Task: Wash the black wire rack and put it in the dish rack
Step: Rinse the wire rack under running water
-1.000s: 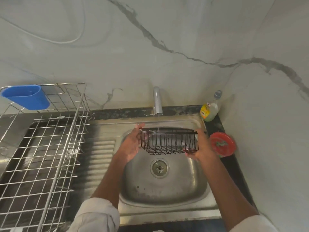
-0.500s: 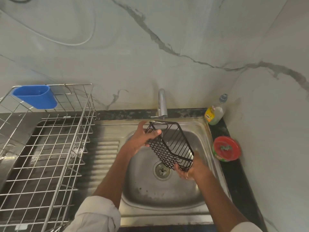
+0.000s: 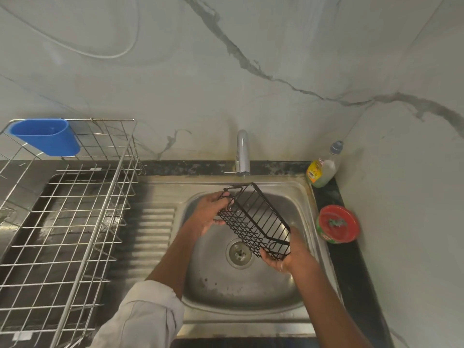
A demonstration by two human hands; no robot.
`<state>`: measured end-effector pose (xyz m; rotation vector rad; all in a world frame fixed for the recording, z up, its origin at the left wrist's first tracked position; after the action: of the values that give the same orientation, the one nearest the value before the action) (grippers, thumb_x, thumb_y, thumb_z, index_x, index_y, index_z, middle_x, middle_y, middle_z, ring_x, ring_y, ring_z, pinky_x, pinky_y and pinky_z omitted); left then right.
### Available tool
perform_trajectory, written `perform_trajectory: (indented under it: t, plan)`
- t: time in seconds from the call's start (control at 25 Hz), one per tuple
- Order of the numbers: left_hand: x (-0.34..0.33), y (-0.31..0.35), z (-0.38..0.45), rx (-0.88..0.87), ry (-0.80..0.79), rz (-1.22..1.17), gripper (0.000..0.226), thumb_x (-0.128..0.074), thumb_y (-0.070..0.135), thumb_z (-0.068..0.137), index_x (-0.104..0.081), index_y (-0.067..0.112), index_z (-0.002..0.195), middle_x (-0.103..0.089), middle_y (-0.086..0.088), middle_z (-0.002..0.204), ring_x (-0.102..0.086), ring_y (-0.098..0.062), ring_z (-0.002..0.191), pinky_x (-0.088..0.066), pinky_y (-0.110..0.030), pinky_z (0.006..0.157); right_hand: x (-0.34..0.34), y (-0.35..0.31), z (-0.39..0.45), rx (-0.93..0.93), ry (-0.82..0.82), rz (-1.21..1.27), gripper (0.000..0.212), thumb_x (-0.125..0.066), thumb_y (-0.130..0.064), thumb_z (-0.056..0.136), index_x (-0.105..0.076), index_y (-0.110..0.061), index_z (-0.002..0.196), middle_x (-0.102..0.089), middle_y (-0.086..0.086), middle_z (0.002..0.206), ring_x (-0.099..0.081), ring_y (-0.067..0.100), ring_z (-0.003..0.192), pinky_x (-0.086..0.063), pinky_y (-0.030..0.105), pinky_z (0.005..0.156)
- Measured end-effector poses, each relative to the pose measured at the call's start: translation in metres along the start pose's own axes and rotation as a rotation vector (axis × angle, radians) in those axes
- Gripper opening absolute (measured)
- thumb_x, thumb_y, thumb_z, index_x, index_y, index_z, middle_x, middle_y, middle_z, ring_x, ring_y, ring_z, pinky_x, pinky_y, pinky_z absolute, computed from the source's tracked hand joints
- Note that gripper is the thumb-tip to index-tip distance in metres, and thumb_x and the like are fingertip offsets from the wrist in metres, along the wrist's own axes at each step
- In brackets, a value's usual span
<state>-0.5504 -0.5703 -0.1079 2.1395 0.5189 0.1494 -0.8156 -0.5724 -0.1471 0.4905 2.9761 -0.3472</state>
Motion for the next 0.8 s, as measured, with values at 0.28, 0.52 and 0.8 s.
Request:
perform_trajectory:
  t: [0.28, 0.52, 0.8]
  plan:
    - [-0.008, 0.012, -0.014, -0.012, 0.026, 0.023, 0.049, -0.086, 0.023, 0.089, -0.071, 0.025, 0.135, -0.079, -0.002, 0.122, -0.069, -0.025, 0.121, -0.052, -0.057, 0.107, 0.011, -0.003, -0.003, 0.024, 0.074, -0.104, 0.086, -0.069, -0.075, 0.075, -0.065, -0.004, 0.124, -0.07, 0.026, 0.113, -0.071, 0.041, 0.086, -0.061, 0.048, 0.067]
    - [-0.024, 0.028, -0.027, -0.092, 0.063, 0.103, 0.065, -0.091, 0.026, 0.083, -0.059, 0.029, 0.139, -0.066, 0.004, 0.126, -0.068, -0.02, 0.116, -0.058, -0.049, 0.099, 0.024, -0.006, -0.009, 0.083, 0.117, -0.262, 0.081, -0.055, -0.075, 0.08, -0.072, -0.008, 0.122, -0.078, 0.015, 0.096, -0.07, 0.034, 0.08, -0.059, 0.04, 0.072]
    - [-0.042, 0.052, -0.049, -0.243, 0.146, 0.167, 0.068, -0.091, 0.028, 0.081, -0.053, 0.029, 0.137, -0.066, 0.007, 0.113, -0.067, -0.013, 0.109, -0.06, -0.043, 0.101, 0.001, -0.035, -0.048, 0.6, 0.177, -0.408, 0.068, -0.048, -0.055, 0.096, -0.042, -0.016, 0.151, -0.049, 0.011, 0.151, -0.049, 0.038, 0.136, -0.043, 0.057, 0.111]
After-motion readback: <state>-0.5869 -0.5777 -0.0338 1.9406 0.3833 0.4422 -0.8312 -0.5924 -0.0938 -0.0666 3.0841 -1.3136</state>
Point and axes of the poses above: each hand's wrist, its own z-axis towards the middle knuckle, its own x-axis out of the back of the hand, y = z × x, the point moved 8 cm from there along z, towards the middle knuckle
